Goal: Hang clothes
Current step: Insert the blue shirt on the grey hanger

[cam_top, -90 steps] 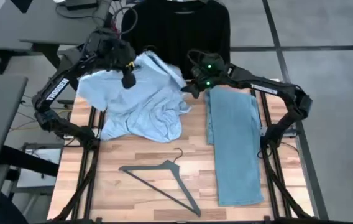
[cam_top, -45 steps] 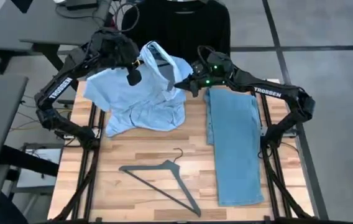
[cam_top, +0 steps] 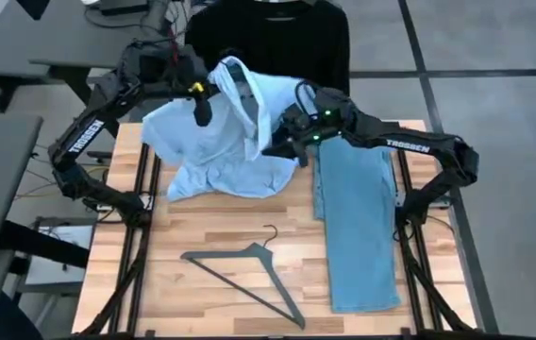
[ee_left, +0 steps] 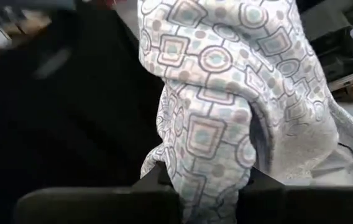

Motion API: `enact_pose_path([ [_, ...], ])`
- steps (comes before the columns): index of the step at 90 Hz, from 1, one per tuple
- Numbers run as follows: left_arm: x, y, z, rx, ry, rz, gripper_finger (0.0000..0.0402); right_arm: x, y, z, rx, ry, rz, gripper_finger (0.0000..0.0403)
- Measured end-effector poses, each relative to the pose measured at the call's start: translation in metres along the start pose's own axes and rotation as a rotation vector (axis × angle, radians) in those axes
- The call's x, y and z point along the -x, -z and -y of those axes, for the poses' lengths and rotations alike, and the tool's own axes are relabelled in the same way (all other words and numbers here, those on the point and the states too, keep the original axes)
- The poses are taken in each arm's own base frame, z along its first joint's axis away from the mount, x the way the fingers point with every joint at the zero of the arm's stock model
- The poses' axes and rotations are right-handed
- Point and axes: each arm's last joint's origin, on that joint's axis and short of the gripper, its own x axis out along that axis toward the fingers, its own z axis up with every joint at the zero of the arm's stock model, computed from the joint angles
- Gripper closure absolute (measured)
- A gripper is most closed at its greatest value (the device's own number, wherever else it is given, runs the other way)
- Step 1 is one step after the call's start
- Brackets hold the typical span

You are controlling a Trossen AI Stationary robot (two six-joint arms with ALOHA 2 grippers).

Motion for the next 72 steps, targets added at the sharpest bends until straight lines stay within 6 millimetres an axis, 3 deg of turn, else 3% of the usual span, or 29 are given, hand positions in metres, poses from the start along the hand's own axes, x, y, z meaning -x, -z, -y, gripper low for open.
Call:
enact_pose_path([
  [15, 0.016, -0.006, -0.002, 0.004, -0.028, 0.055, 0.0383, 0.030, -0.029, -0.028, 0.212, -0.035, 0.155, 0.0184],
  [28, 0.026, -0.008, 0.002, 0.014, 0.096, 0.101, 0.0383, 0.067, -0.050, -0.049, 0.367, 0.052, 0.272, 0.0182],
  [39, 0.030, -0.007, 0.007, 0.023, 0.216, 0.115, 0.0383, 0.092, -0.053, -0.048, 0.411, 0.235, 0.267, 0.0185],
  [49, 0.029, -0.002, 0.008, 0.024, 0.216, 0.060, 0.0383, 0.104, -0.048, -0.038, 0.372, 0.333, 0.183, 0.0186],
  [60, 0.029, -0.003, 0.002, 0.022, 0.023, 0.021, 0.0383, 0.100, -0.039, -0.043, 0.263, 0.281, 0.117, 0.0186],
  [72, 0.033, -0.008, -0.003, 0.001, -0.102, 0.049, 0.0383, 0.069, -0.023, -0.061, 0.276, 0.121, 0.032, 0.0186],
])
